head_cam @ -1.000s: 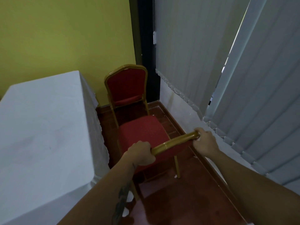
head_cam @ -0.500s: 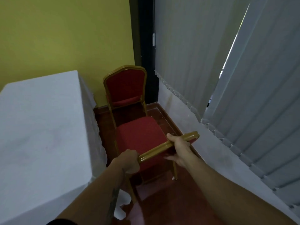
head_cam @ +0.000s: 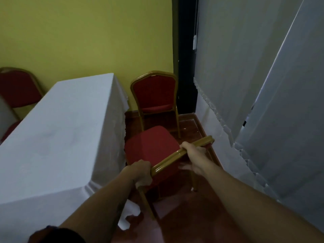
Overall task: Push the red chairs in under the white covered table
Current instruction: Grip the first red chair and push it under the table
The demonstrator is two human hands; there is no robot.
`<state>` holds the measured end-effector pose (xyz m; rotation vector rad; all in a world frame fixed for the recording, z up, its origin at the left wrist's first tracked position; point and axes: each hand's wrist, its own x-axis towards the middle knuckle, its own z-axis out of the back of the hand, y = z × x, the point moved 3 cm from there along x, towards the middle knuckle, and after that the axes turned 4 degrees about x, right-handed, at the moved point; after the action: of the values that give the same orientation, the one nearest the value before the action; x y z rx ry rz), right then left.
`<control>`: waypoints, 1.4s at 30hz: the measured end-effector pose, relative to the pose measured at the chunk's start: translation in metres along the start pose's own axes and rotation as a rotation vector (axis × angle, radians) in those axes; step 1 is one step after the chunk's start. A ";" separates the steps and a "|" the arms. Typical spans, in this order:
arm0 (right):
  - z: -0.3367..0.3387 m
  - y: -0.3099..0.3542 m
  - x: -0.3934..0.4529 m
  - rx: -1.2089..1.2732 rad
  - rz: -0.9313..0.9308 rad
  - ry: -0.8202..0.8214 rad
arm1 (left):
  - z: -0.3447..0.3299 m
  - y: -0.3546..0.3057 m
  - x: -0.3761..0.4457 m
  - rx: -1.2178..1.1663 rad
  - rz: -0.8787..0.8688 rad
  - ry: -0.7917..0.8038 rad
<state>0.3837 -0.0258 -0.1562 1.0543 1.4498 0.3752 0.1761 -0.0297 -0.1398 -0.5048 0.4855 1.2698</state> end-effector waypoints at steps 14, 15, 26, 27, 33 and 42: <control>0.033 0.059 0.042 -0.156 -0.037 0.167 | -0.009 -0.079 0.007 -0.124 0.111 -0.055; 0.034 0.063 0.043 -0.176 -0.033 0.175 | -0.009 -0.082 0.008 -0.131 0.103 -0.066; 0.023 0.087 0.075 -0.362 -0.003 0.246 | 0.000 -0.090 0.024 -0.177 0.082 -0.063; 0.019 0.088 0.076 -0.370 0.003 0.245 | 0.000 -0.088 0.025 -0.188 0.088 -0.065; -0.009 0.094 0.094 -0.425 0.023 0.280 | 0.006 -0.072 0.031 -0.289 0.179 -0.105; -0.049 0.122 0.147 -0.469 -0.036 0.416 | 0.035 -0.072 0.059 -0.409 0.398 -0.096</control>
<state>0.4079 0.1701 -0.1441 0.5885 1.6320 0.9003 0.2615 0.0212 -0.1411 -0.7074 0.2476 1.7834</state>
